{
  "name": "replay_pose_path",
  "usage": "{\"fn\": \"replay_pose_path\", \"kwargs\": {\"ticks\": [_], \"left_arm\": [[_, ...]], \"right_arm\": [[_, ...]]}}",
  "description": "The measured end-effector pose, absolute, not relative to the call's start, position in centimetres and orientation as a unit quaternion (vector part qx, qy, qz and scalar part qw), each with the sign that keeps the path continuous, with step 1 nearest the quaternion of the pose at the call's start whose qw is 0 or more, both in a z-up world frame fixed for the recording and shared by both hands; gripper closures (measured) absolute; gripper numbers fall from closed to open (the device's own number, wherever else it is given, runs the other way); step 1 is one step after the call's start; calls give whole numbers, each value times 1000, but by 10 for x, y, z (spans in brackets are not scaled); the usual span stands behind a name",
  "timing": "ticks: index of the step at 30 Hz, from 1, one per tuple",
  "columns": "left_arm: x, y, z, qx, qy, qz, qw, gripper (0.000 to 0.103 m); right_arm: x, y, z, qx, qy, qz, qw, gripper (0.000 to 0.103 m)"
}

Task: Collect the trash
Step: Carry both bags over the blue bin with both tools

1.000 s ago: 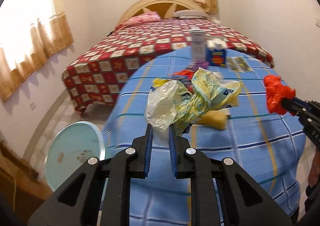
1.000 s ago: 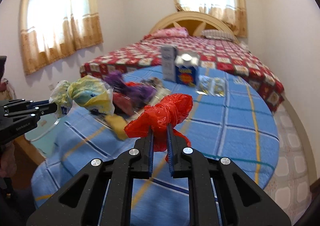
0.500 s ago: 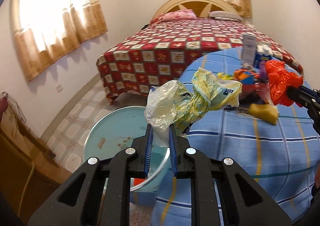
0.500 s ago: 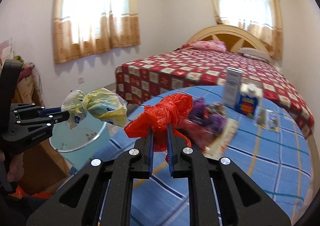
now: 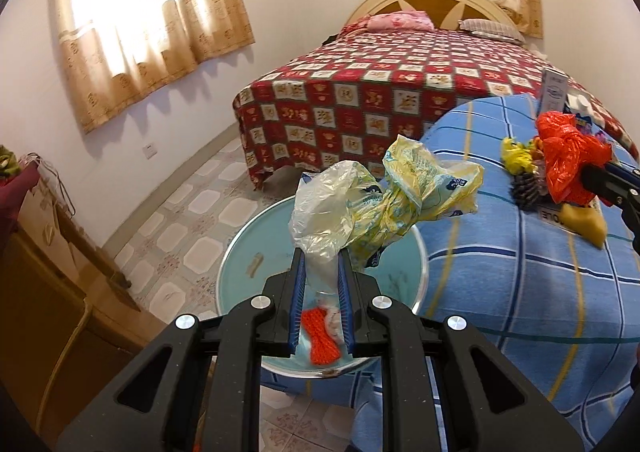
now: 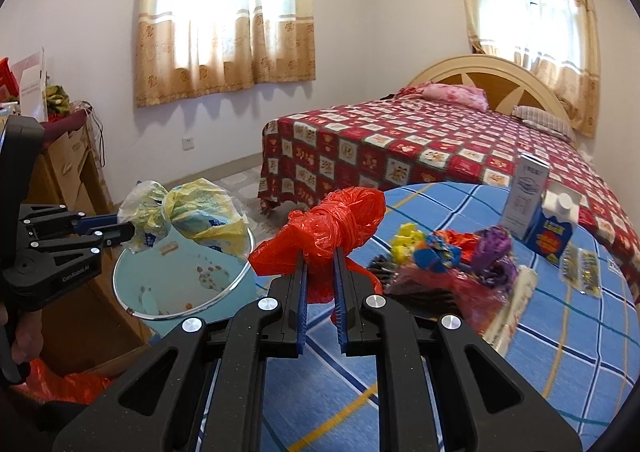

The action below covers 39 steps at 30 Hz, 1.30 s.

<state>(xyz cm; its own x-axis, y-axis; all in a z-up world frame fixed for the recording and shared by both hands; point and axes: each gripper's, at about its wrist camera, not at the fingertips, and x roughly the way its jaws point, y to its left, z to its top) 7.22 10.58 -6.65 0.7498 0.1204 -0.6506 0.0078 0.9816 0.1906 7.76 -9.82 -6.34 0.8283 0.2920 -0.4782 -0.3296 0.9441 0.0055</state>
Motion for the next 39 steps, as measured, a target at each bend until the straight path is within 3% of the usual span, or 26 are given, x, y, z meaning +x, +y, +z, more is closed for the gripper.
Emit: {"fn": "replay_pose_path", "kwargs": {"ticks": [39], "left_arm": [[86, 182, -78, 57, 359, 122, 923, 87]], "right_arm": [[143, 2, -78, -97, 261, 227, 933, 91]]}}
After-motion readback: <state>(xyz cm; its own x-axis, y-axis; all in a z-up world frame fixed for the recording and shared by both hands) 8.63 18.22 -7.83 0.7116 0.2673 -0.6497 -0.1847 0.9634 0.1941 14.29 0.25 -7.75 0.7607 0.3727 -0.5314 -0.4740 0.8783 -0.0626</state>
